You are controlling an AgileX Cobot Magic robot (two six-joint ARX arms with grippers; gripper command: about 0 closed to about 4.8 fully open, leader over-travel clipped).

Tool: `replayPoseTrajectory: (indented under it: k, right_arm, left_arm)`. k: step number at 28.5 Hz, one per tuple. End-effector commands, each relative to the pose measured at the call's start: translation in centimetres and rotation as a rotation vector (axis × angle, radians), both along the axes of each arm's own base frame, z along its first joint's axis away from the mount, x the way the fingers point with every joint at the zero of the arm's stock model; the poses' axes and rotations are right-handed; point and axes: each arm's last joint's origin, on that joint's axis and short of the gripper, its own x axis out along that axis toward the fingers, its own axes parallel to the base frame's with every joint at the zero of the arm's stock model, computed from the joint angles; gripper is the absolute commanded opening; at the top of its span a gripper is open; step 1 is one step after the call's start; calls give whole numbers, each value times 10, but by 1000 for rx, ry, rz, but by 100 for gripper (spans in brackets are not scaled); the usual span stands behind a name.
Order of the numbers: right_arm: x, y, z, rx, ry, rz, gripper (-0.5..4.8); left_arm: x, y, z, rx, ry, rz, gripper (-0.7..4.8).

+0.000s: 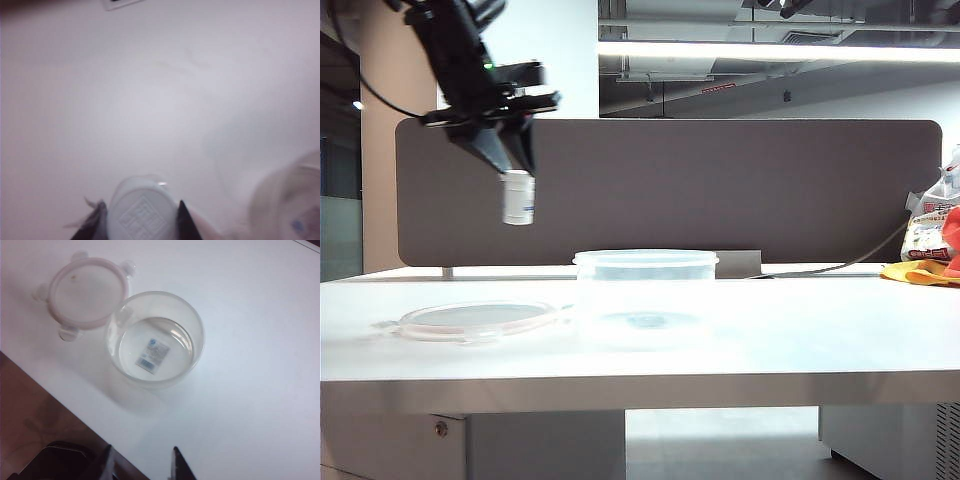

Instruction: Remove the lid of the round box, pick up the small white medicine bottle inside, and place it on the table.

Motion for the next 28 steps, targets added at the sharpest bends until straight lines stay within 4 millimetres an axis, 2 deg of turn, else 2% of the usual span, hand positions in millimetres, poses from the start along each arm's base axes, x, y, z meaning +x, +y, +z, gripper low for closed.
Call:
replayPoseTrajectory:
  k: [1, 8, 17, 23, 28]
  right_arm:
    - [-1, 0, 2, 3, -9, 4, 148]
    - [-1, 0, 2, 4, -10, 4, 148]
    - [-1, 0, 2, 4, -10, 4, 148]
    - [-1, 0, 2, 3, -10, 3, 148]
    - [-1, 0, 2, 3, -10, 3, 148]
  left_arm:
    - [7, 19, 3, -22, -37, 60, 57]
    - [21, 56, -8, -20, -26, 150, 57]
    - [37, 94, -35, -29, 27, 222, 57]
    - [44, 107, -55, -23, 76, 252, 57]
    - [50, 107, -70, -18, 111, 252, 57]
